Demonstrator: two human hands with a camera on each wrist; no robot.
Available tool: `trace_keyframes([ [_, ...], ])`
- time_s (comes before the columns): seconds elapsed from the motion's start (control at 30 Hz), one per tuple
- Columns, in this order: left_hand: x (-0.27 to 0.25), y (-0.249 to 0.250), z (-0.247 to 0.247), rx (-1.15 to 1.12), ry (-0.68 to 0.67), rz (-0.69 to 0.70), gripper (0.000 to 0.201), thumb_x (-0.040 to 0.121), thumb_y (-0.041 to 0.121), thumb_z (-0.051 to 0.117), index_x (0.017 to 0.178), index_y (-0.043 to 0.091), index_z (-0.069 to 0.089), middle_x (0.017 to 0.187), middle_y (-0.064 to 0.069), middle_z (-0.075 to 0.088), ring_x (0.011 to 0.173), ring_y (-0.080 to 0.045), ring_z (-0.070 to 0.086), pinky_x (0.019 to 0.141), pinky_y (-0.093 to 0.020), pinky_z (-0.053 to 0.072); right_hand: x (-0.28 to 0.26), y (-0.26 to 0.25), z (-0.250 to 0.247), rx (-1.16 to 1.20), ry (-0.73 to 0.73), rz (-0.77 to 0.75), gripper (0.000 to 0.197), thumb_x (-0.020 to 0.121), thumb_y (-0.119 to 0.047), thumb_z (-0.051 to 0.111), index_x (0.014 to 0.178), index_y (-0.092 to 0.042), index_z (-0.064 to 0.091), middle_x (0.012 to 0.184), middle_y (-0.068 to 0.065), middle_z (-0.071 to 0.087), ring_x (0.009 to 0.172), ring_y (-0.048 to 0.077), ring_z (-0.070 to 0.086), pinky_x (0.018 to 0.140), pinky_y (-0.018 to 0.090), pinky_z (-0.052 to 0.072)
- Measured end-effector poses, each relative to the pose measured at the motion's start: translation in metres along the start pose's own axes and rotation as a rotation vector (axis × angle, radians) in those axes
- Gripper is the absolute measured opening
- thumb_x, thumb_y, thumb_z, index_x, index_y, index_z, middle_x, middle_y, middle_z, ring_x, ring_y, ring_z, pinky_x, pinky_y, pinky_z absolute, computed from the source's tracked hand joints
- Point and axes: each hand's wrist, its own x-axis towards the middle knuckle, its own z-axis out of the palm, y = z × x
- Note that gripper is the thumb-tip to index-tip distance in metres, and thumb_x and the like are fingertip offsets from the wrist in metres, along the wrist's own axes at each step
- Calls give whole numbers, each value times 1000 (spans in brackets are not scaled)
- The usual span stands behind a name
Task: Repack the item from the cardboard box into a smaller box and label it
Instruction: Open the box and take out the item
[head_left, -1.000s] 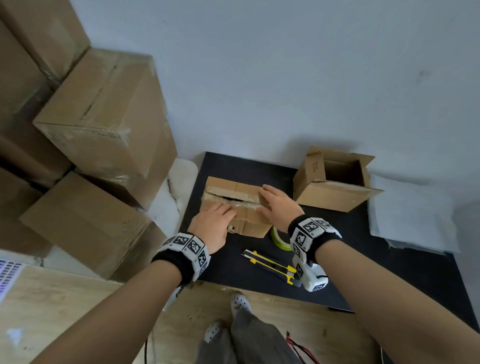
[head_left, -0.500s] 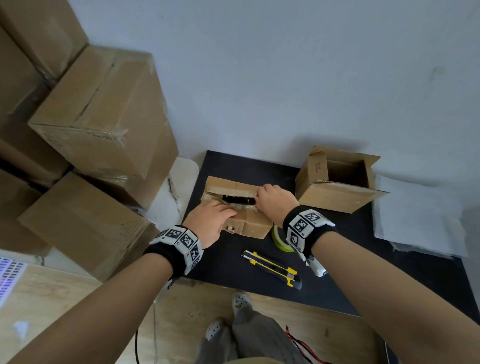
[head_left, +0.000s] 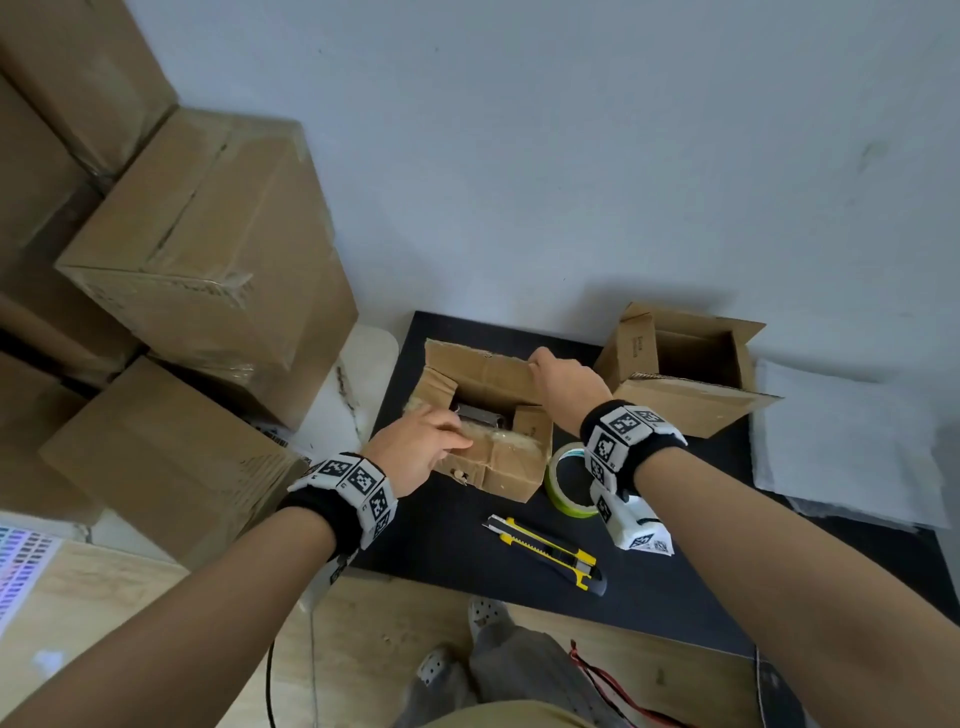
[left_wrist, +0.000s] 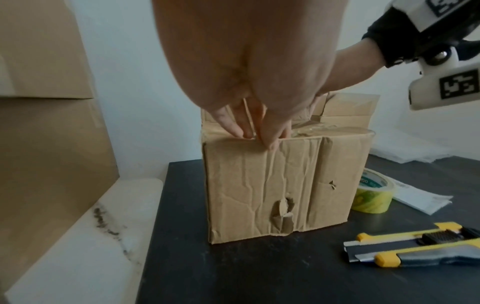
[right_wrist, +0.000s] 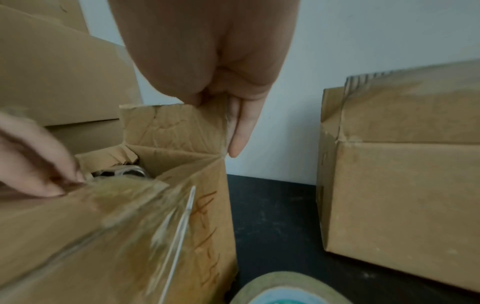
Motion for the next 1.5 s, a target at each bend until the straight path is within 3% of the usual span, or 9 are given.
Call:
trace_keyframes([
  [0.17, 3, -3, -12, 113, 54, -45, 47, 89, 24, 60, 133, 32, 49, 144, -1, 33, 132, -20, 29, 108, -38, 30, -11, 7, -5, 20, 254, -130, 19, 92, -20, 54, 107, -9, 51, 106, 5, 53, 96, 22, 51, 72, 29, 40],
  [0.37, 2, -10, -24, 51, -39, -261, 83, 84, 20, 64, 149, 12, 13, 154, -6, 19, 140, -21, 23, 114, -36, 28, -37, 8, 6, -140, 219, -283, 25, 82, -2, 61, 107, -5, 56, 89, 11, 57, 72, 27, 54, 53, 29, 32],
  [0.5, 2, -12, -23, 123, -38, -240, 65, 87, 19, 60, 144, 10, 29, 149, -2, 24, 132, -19, 34, 107, -34, 37, -55, 13, 9, -76, 196, -331, 26, 95, -26, 49, 112, -9, 57, 108, 7, 59, 87, 22, 59, 66, 28, 46],
  [0.7, 7, -6, -25, 150, 16, -199, 47, 79, 30, 71, 118, 20, 46, 123, 3, 50, 108, -16, 52, 90, -33, 45, -63, 25, 13, -69, -121, -179, 65, 81, -49, 63, 133, -14, 46, 140, 1, 41, 121, 21, 47, 105, 35, 39],
  [0.9, 3, -4, -31, 101, 18, -194, 30, 83, 19, 65, 97, 21, 39, 89, 6, 49, 80, -16, 51, 66, -29, 39, -57, 31, 9, 72, -194, -90, 53, 79, -41, 70, 123, -16, 53, 125, 0, 53, 107, 19, 55, 91, 34, 49],
  [1.03, -2, -7, -31, 164, 91, -158, 23, 85, 7, 56, 82, 18, 36, 79, 4, 46, 74, -20, 49, 60, -29, 34, -58, 29, 10, 240, -200, -34, 62, 86, -68, 37, 121, -20, 55, 117, 0, 60, 102, 17, 58, 90, 35, 48],
  [1.17, -10, -10, -30, 215, 96, -196, 24, 83, 2, 52, 78, 18, 35, 75, 1, 49, 68, -22, 49, 60, -35, 43, -54, 21, 6, 214, -272, -48, 50, 94, -47, 46, 137, -22, 41, 134, 2, 51, 117, 20, 52, 96, 31, 41],
  [1.33, -13, -15, -27, 117, 55, -194, 15, 86, 21, 60, 93, 22, 47, 102, 6, 53, 84, -15, 53, 69, -30, 47, -46, 12, -1, 168, -319, -39, 60, 91, -39, 56, 143, -20, 31, 143, 2, 42, 124, 22, 48, 101, 31, 39],
  [1.5, -9, -7, -31, -18, -56, -203, 40, 97, 47, 36, 130, 31, 51, 149, -1, 30, 136, -19, 29, 109, -41, 33, -45, 14, 2, 197, -365, -23, 68, 88, -43, 59, 145, -22, 27, 146, 1, 37, 126, 23, 45, 104, 33, 38],
])
